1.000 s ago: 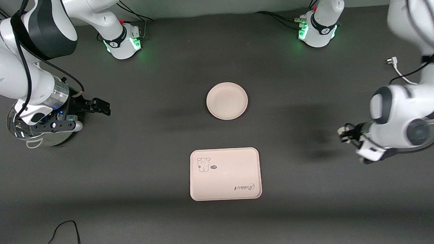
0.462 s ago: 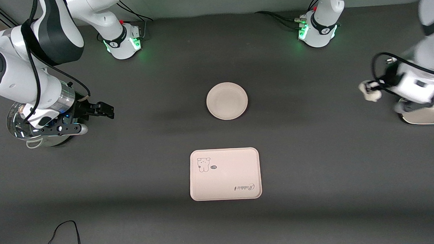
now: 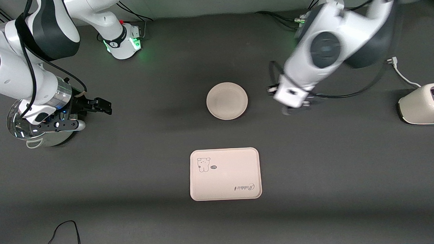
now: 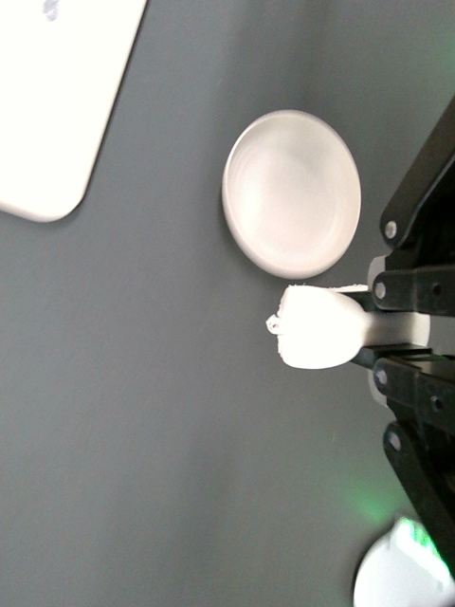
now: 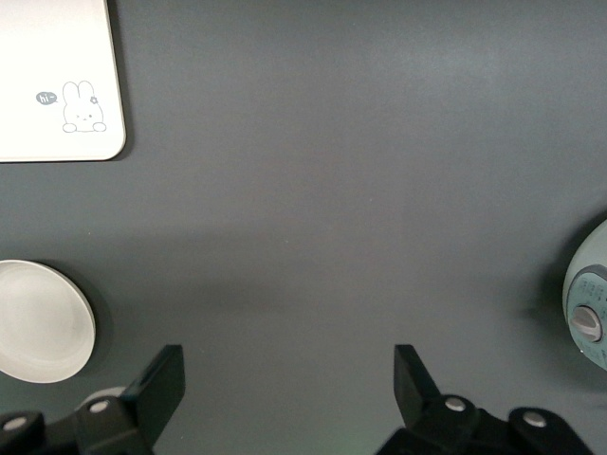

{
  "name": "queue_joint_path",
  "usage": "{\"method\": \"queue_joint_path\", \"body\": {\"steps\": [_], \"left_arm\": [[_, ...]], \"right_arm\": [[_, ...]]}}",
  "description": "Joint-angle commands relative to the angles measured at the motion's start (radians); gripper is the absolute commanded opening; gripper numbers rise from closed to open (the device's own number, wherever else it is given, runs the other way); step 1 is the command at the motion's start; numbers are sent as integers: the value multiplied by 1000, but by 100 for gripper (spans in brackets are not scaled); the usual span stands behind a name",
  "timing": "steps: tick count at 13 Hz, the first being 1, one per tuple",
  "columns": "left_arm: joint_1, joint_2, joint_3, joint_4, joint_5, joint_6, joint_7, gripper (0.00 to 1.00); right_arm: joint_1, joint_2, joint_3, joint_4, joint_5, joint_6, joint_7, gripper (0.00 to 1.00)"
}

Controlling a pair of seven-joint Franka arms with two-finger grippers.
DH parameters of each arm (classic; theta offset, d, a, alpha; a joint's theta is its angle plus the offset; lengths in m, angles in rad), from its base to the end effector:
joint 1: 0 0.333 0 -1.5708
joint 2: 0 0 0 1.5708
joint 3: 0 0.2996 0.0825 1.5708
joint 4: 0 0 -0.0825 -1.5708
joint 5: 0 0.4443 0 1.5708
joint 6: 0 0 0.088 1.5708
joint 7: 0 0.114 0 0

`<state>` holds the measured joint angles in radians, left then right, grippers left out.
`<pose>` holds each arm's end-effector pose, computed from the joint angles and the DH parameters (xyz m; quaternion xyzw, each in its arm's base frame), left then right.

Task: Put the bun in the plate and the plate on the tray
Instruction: 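Carry the bun with the left gripper over the white plate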

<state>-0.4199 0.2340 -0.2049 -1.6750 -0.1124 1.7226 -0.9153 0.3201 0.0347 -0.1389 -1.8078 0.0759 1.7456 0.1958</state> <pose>0.5342 -0.3900 0.4115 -0.9802 -0.1576 0.1195 0.0070 0.6080 0.1196 0.4683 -0.9981 0.0158 0.0538 0.0250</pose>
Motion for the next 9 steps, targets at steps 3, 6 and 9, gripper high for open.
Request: {"method": "queue_joint_path", "body": {"steps": [3, 6, 9], "left_arm": [[-262, 198, 18, -58, 122, 271, -308, 20], [-332, 318, 18, -69, 148, 452, -445, 19], [-335, 353, 18, -74, 180, 476, -459, 21]], "right_arm": [[-38, -3, 76, -1, -10, 3, 34, 98], [-49, 17, 88, -4, 2, 34, 48, 100], [-42, 59, 113, -2, 27, 100, 109, 100]]}}
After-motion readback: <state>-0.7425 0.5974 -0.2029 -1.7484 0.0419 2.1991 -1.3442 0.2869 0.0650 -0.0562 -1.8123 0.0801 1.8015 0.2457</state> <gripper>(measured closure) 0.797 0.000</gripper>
